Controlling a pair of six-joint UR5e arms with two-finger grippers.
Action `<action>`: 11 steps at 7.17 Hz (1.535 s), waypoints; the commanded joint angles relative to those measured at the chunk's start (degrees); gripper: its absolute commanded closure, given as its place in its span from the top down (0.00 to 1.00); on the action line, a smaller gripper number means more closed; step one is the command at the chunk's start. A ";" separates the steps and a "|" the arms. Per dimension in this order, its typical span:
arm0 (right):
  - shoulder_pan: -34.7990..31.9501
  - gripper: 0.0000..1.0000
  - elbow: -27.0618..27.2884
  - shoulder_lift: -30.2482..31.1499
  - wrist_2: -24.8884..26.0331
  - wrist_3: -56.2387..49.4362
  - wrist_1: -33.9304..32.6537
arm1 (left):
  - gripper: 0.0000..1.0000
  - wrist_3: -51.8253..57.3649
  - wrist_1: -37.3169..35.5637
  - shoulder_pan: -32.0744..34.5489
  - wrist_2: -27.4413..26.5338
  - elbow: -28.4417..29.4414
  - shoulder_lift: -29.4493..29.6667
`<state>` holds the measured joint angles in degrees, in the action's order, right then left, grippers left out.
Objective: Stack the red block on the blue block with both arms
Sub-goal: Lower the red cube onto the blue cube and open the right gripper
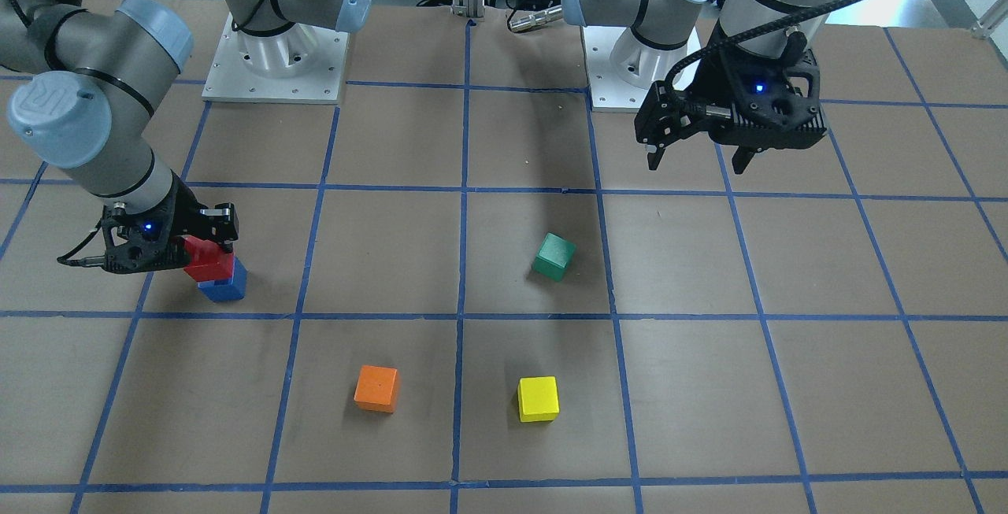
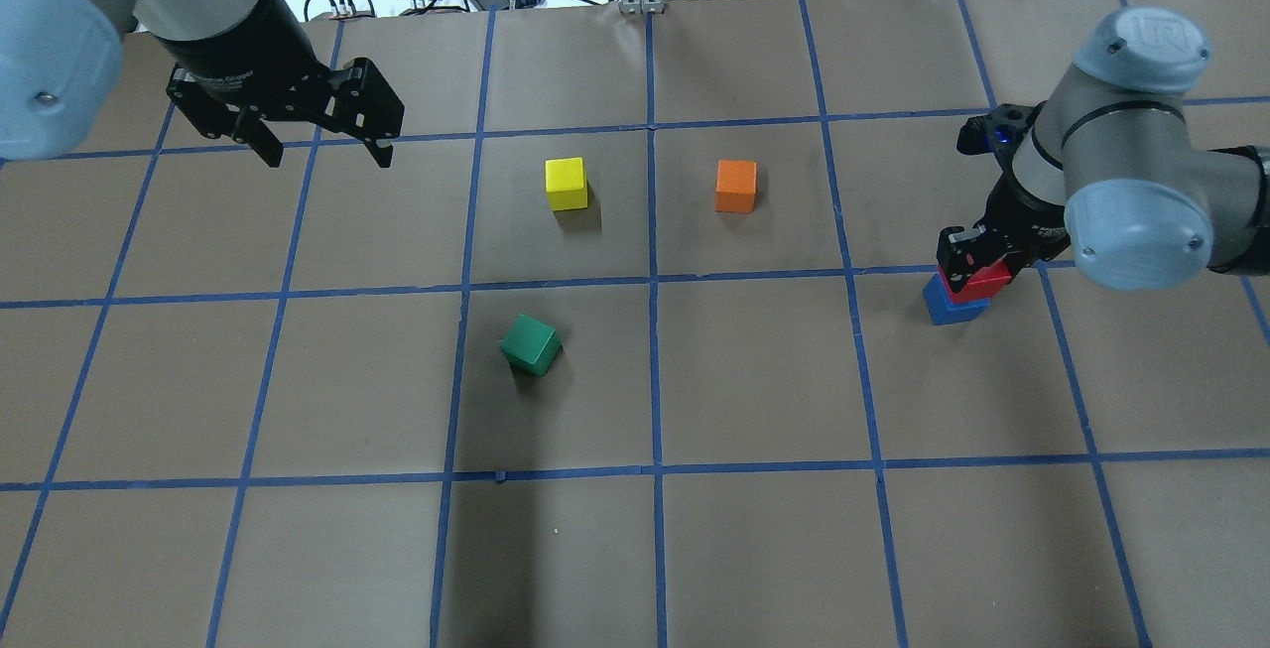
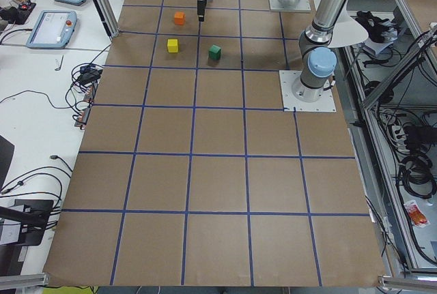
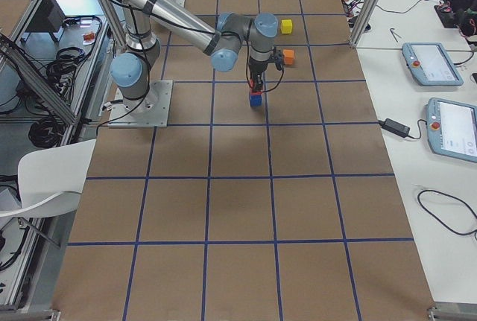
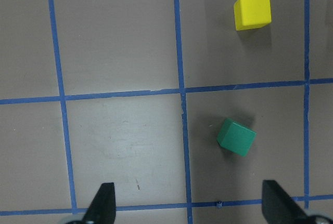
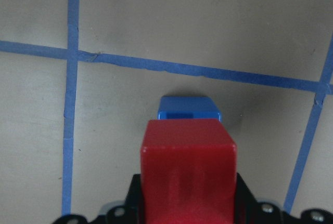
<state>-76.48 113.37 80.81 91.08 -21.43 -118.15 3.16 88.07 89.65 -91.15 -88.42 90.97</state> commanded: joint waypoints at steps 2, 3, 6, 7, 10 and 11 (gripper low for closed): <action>0.02 0.00 0.01 -0.92 0.67 0.16 -1.02 | 1.00 0.01 0.00 0.00 0.00 0.00 0.00; 0.02 0.00 0.01 -1.00 0.68 0.08 -1.03 | 1.00 0.01 0.00 0.00 0.00 0.00 0.00; 0.02 0.51 0.01 -1.27 0.68 0.34 -1.03 | 1.00 0.01 0.00 0.00 0.00 0.00 0.00; 0.02 0.65 0.01 -1.27 0.76 0.60 -1.03 | 1.00 0.01 0.00 0.00 0.00 0.00 0.00; 0.02 0.87 0.01 -1.27 0.85 0.87 -0.85 | 1.00 0.01 0.00 0.00 0.00 0.00 0.00; 0.02 1.00 0.01 -1.18 1.46 0.78 -0.68 | 1.00 0.01 0.00 0.00 0.00 0.00 0.00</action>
<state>-76.47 113.39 79.56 92.05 -20.60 -118.98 3.16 88.07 89.65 -91.12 -88.42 90.97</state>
